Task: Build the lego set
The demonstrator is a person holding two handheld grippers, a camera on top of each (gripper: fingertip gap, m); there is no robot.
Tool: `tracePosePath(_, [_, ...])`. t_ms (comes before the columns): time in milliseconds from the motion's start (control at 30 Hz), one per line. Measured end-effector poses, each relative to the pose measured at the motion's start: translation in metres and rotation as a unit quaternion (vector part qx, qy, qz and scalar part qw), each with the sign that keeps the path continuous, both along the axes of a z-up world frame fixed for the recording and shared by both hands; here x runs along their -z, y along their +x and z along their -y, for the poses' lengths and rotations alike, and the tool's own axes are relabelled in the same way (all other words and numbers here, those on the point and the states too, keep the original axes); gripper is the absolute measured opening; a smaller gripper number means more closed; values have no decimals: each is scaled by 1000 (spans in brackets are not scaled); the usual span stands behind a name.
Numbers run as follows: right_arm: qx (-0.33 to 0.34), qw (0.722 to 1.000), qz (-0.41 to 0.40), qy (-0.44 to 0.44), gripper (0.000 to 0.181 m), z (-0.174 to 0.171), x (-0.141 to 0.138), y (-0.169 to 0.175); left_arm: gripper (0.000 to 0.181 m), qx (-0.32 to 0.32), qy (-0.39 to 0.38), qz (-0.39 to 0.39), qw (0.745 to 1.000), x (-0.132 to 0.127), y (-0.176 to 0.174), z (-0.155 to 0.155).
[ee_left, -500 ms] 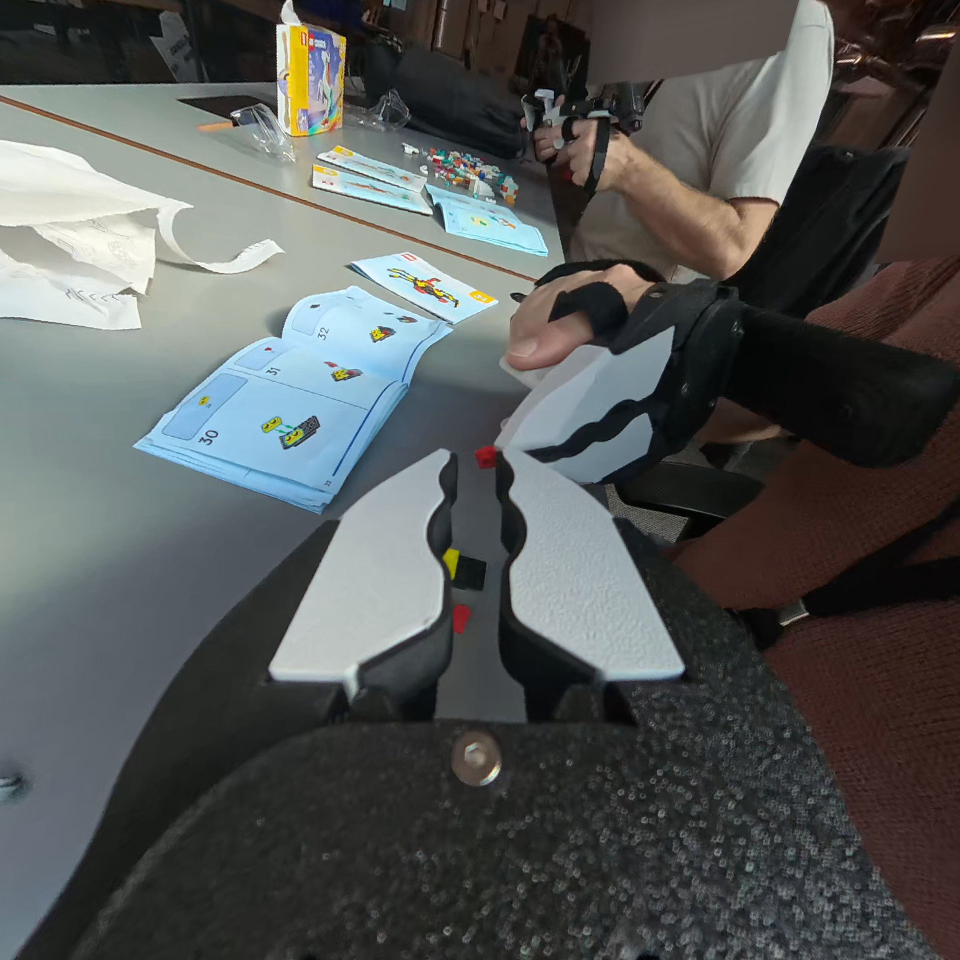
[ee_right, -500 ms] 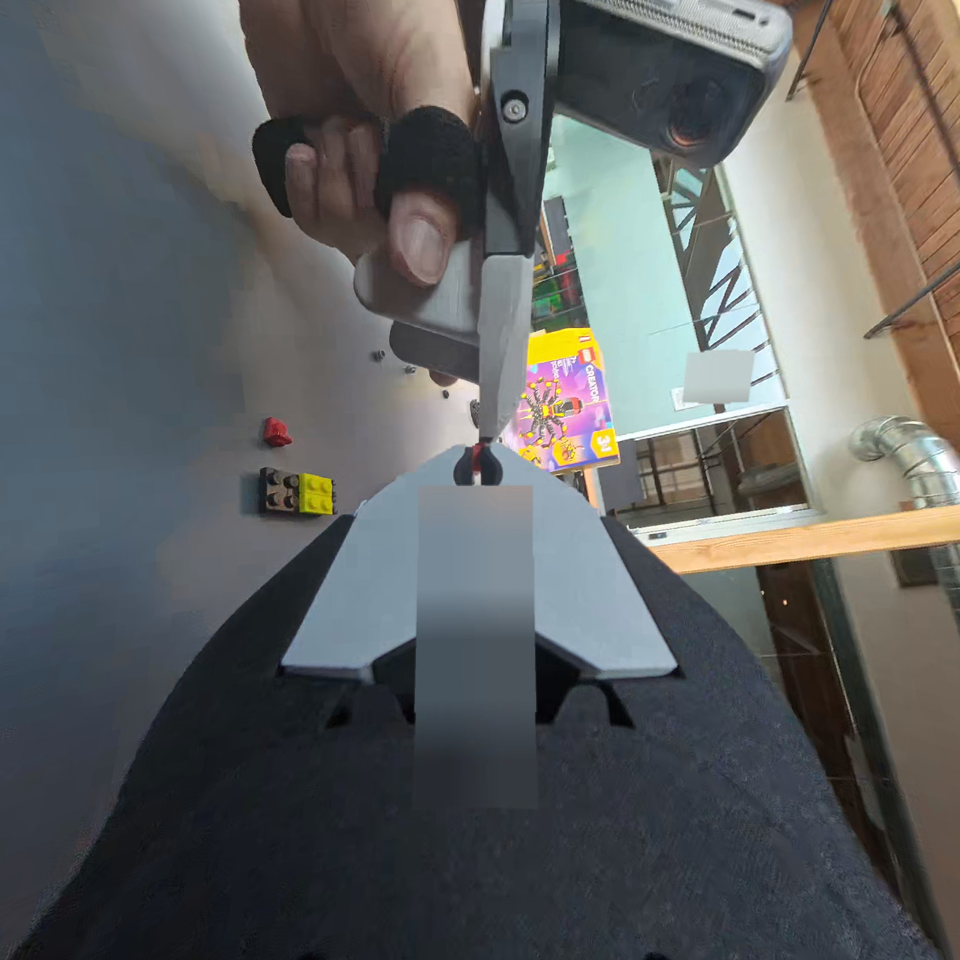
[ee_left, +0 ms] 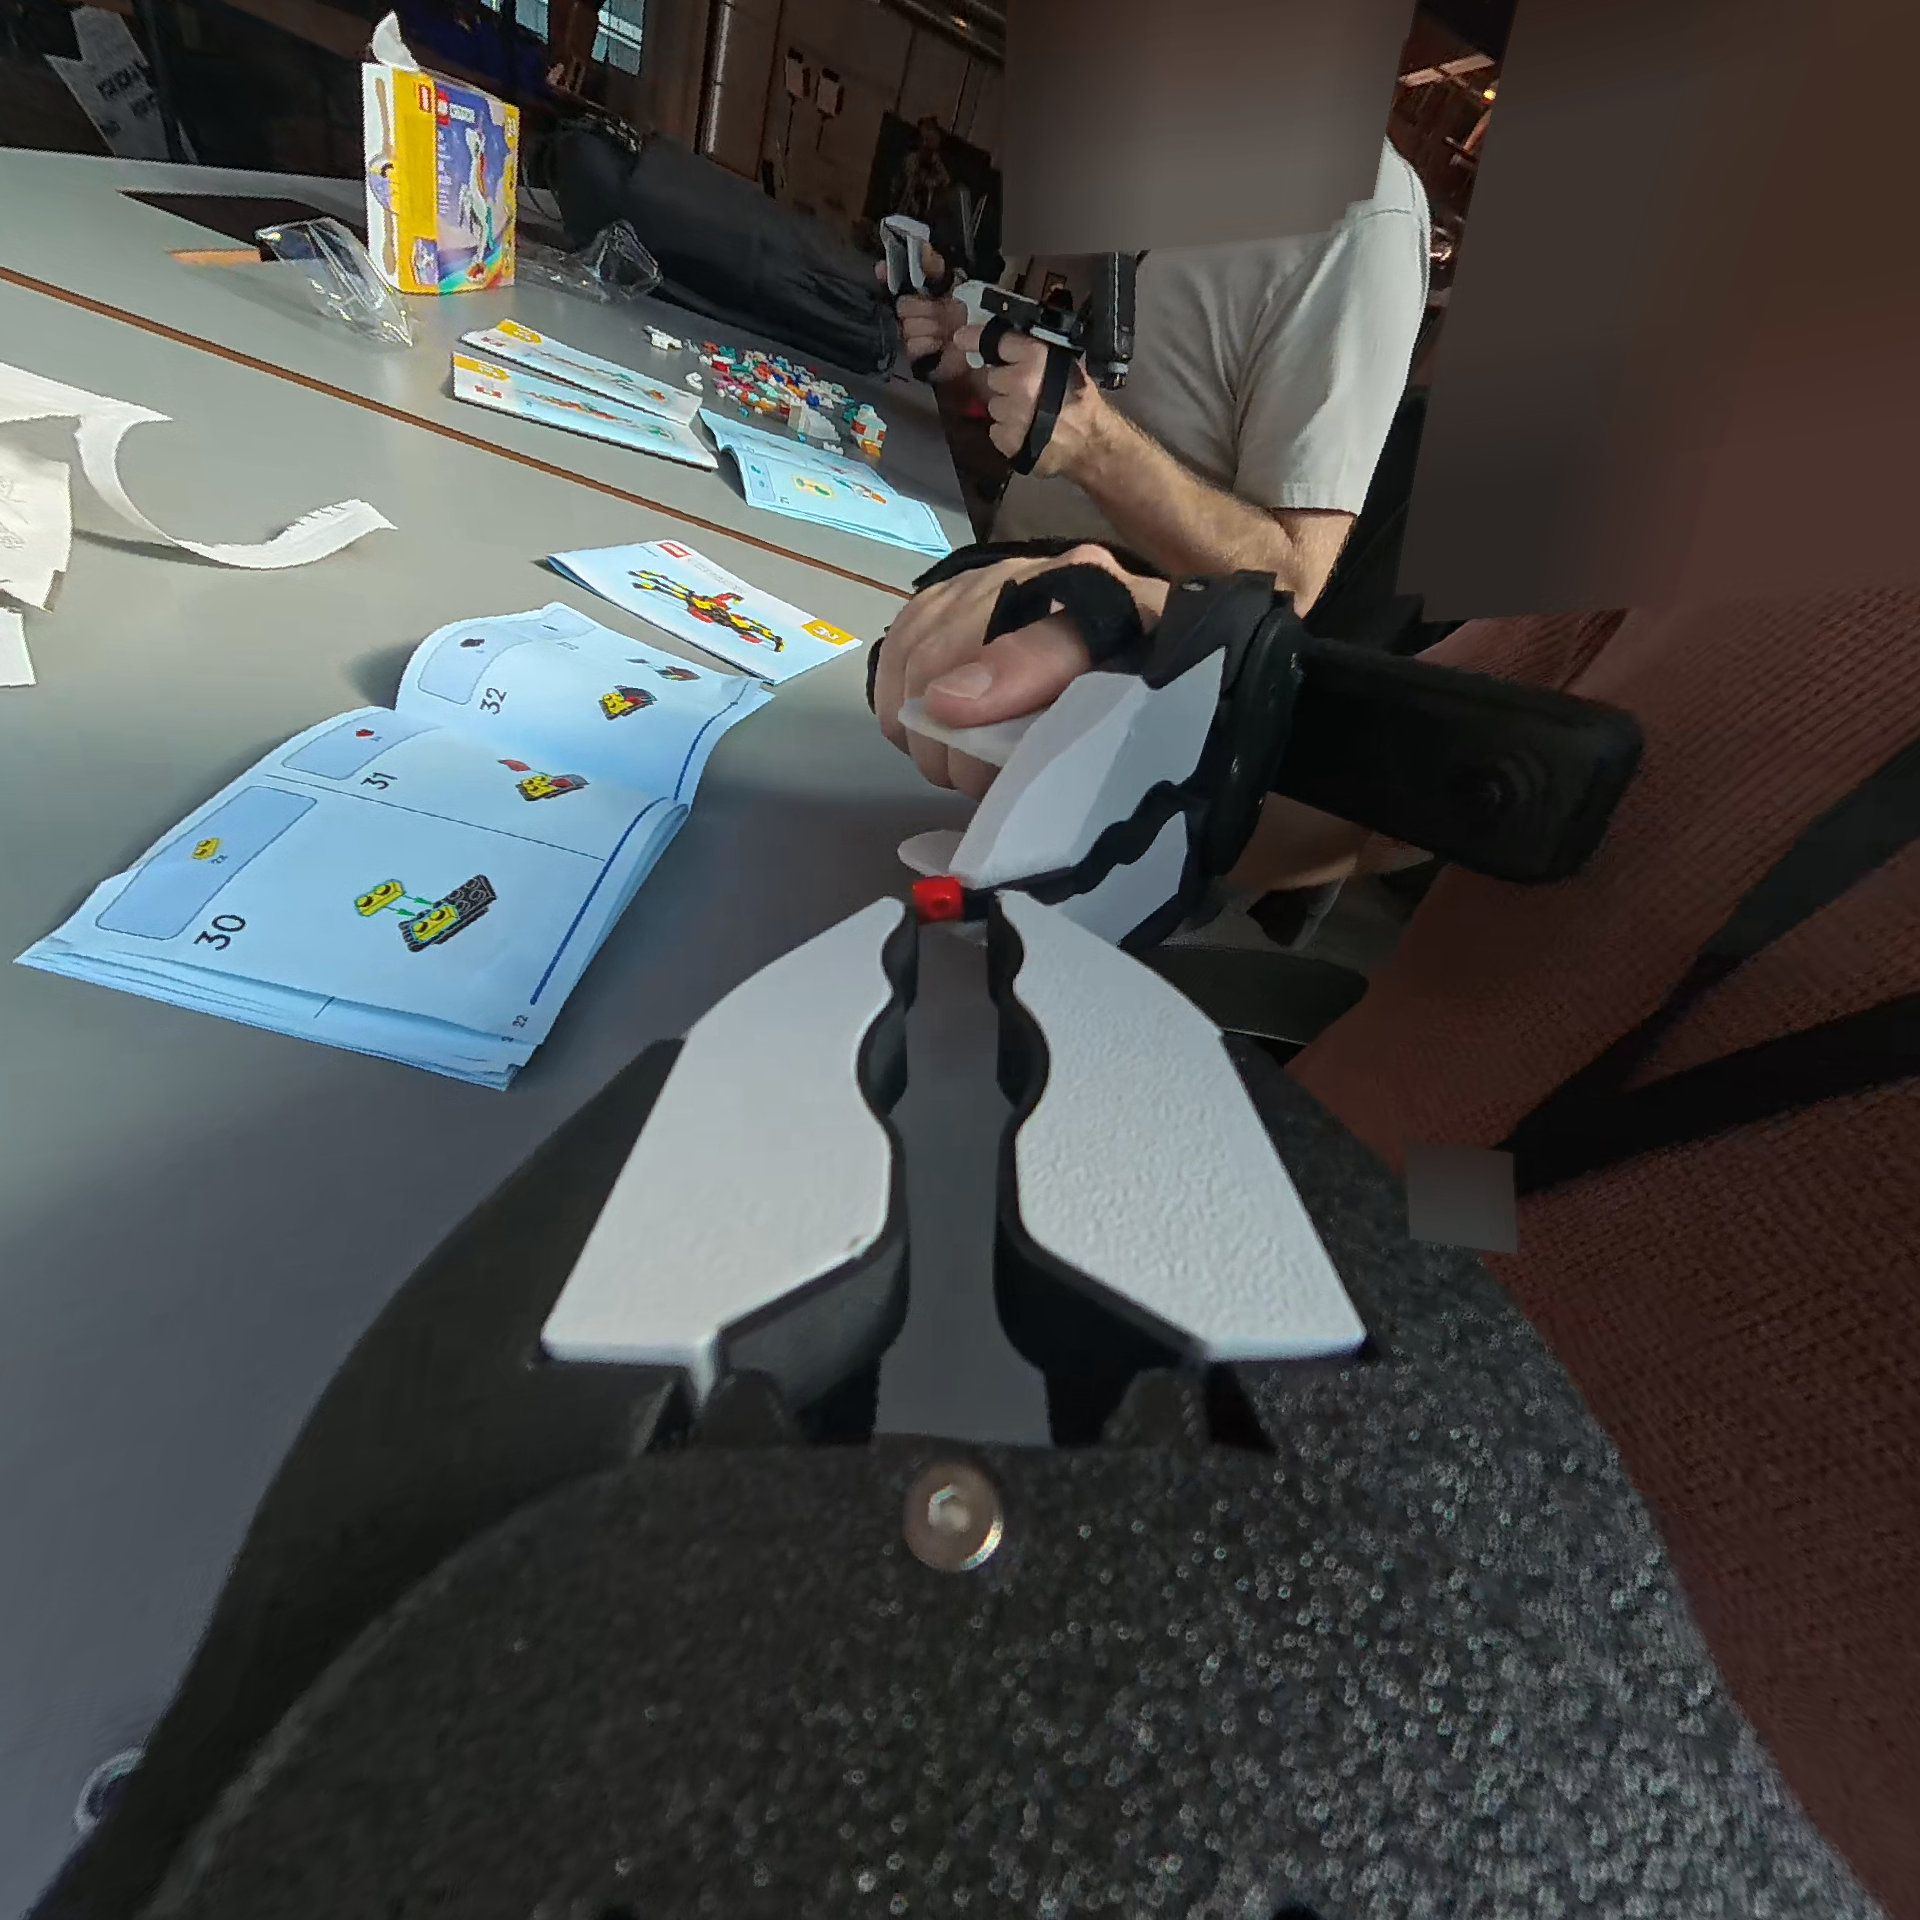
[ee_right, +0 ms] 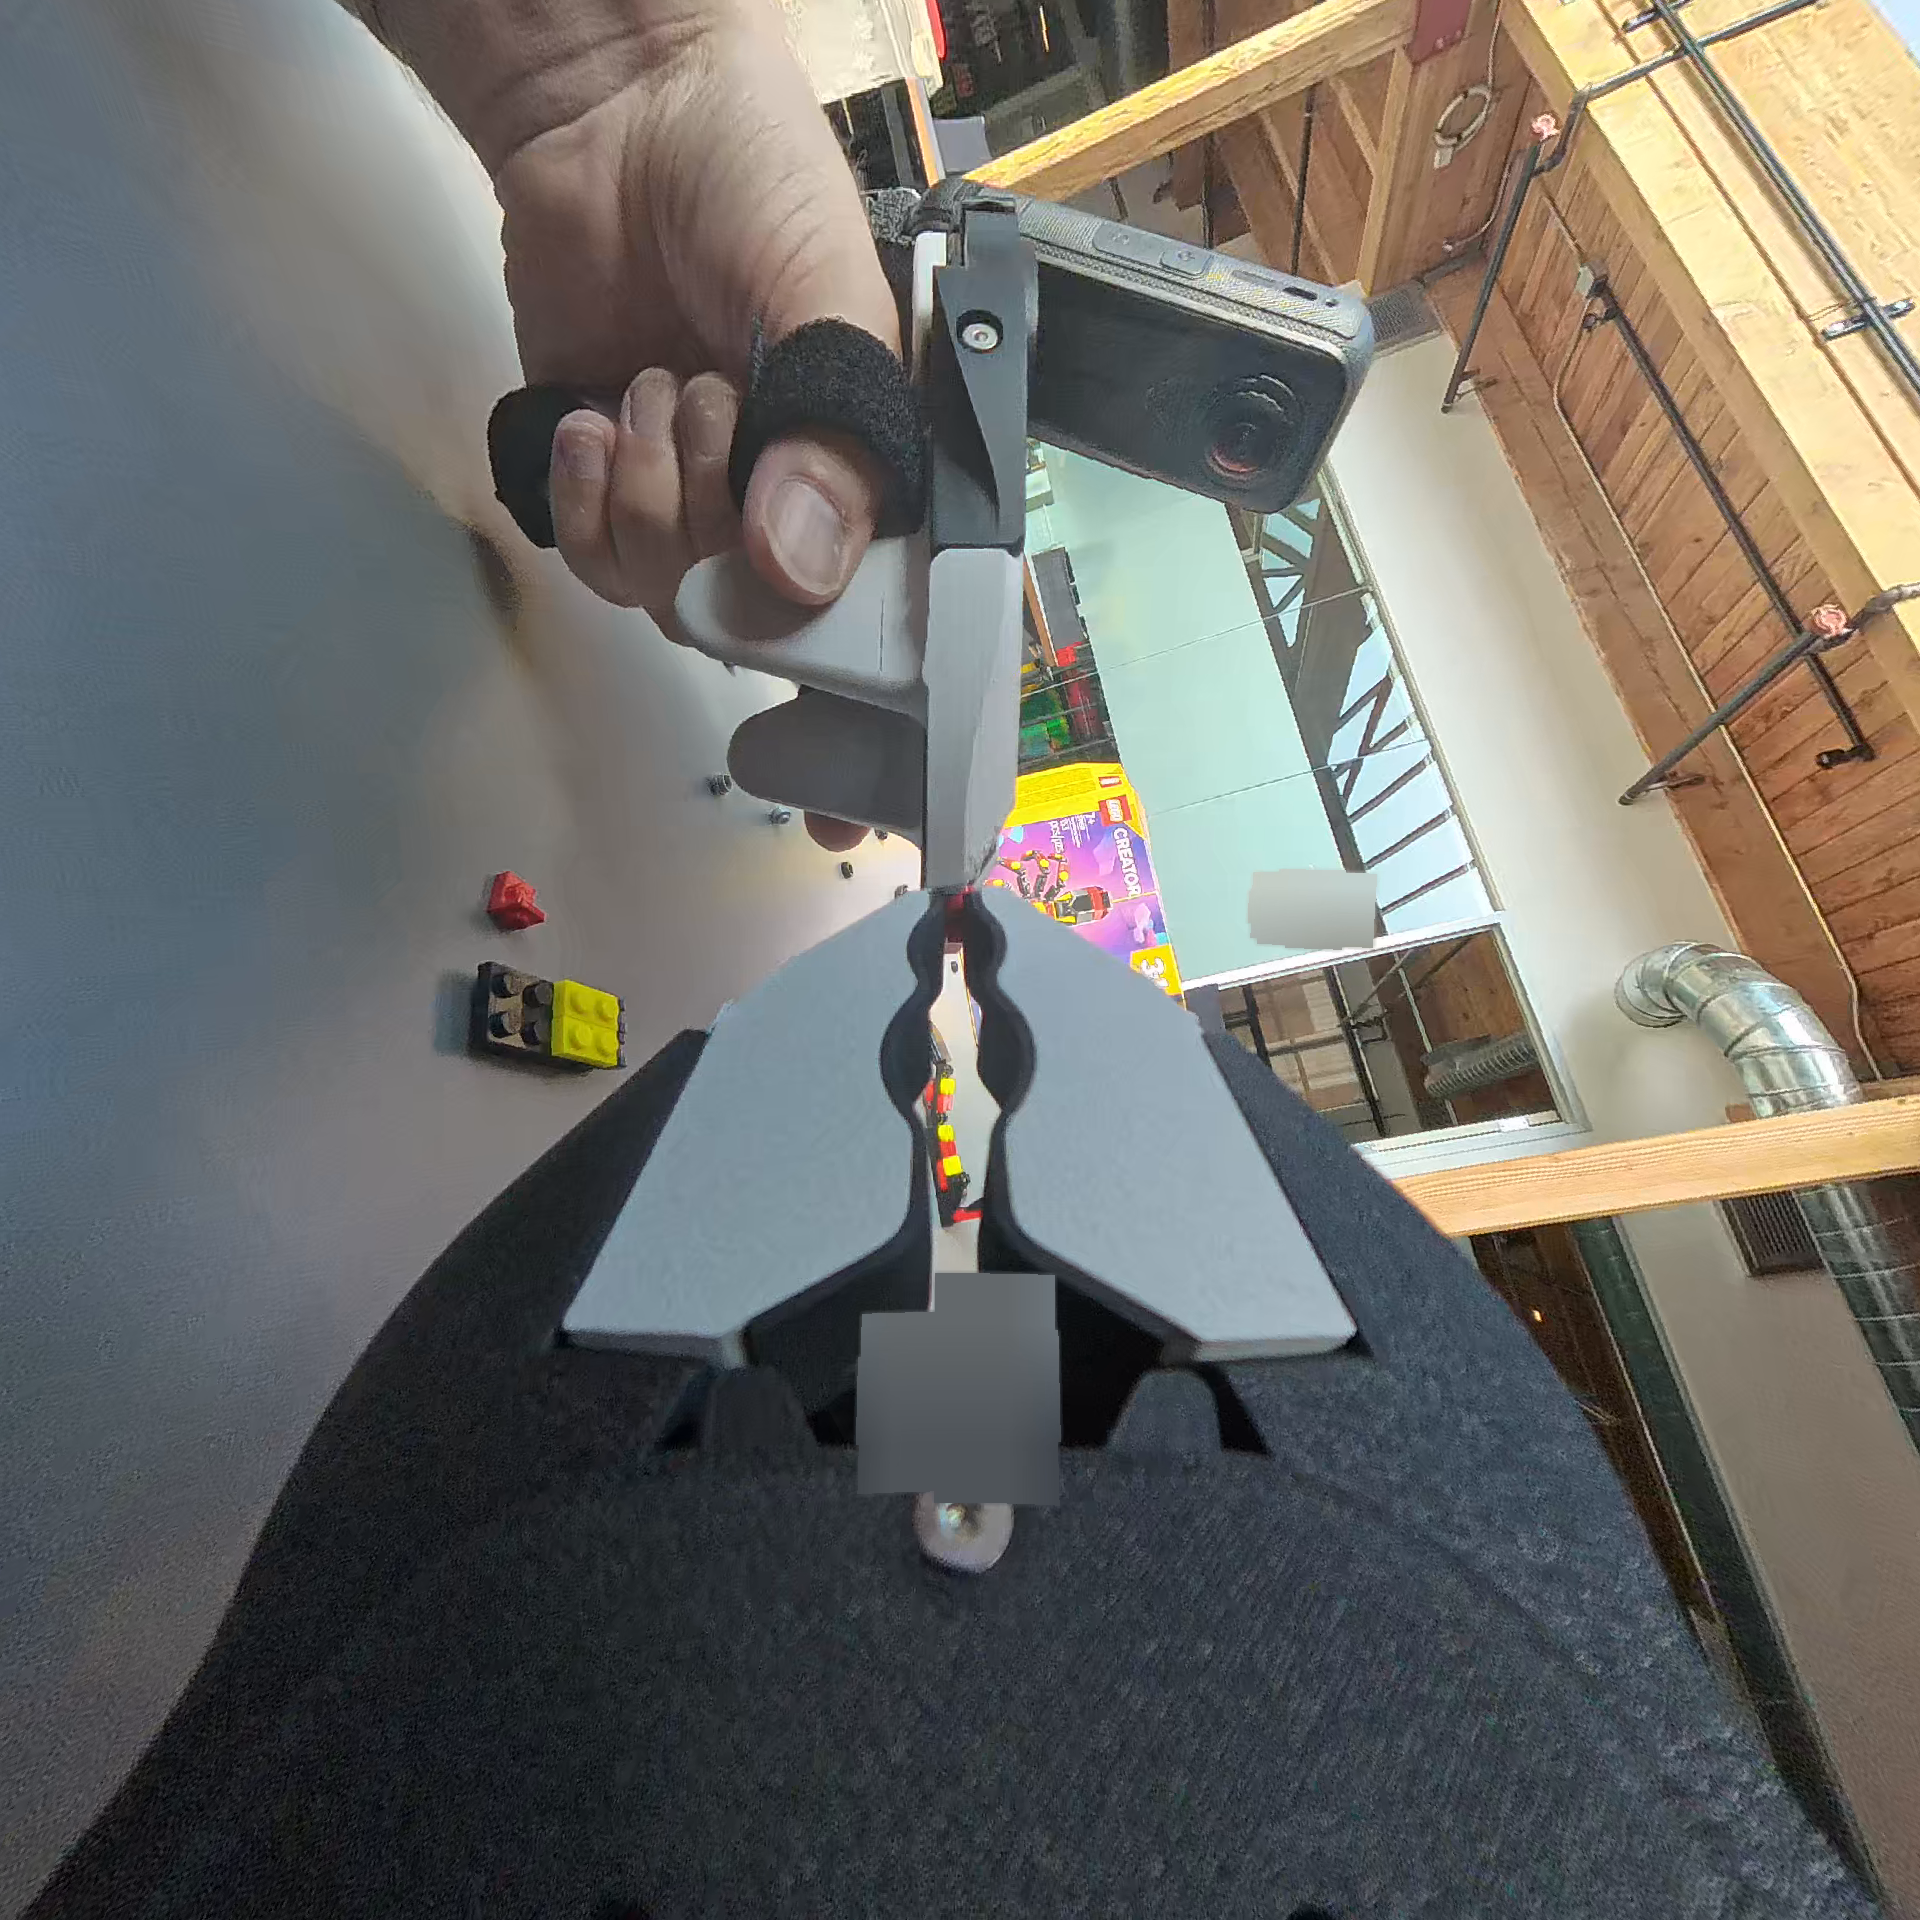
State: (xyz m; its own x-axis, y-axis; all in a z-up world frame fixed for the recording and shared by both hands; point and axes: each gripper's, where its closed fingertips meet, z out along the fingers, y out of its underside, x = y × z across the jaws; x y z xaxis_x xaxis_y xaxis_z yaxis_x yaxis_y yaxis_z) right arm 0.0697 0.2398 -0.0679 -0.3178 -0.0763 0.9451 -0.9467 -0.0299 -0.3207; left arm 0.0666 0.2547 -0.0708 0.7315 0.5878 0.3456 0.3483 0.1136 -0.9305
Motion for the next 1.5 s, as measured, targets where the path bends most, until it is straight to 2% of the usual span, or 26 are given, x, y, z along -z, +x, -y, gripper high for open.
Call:
tracePosePath(67, [-8, 1000, 15, -11, 5, -1, -4, 0, 0, 13, 18, -4, 1000, -1, 3, 0])
tracePosePath(167, [-29, 998, 48, -3, 3, -3, -6, 3, 0, 23, 48, -5, 999, -3, 5, -1])
tracePosePath(367, [-27, 998, 57, 4, 3, 0, 0, -3, 0, 15, 48, 8, 999, 2, 0, 1])
tracePosePath(667, [-41, 996, -66, -45, 3, 1, -4, -4, 10, 39, 102, 21, 994, -6, -1, 3])
tracePosePath(867, [-80, 991, -92, -62, 2, -2, -11, 0, 13, 49, 102, -3, 994, -12, -2, 0])
tracePosePath(1300, [-134, 989, -36, -48, 3, -9, -17, 7, 8, 92, 115, -33, 989, -19, 5, -5])
tracePosePath(1500, [-129, 991, -14, -41, 3, -11, -15, 3, 9, 66, 114, -34, 991, -19, 1, 2])
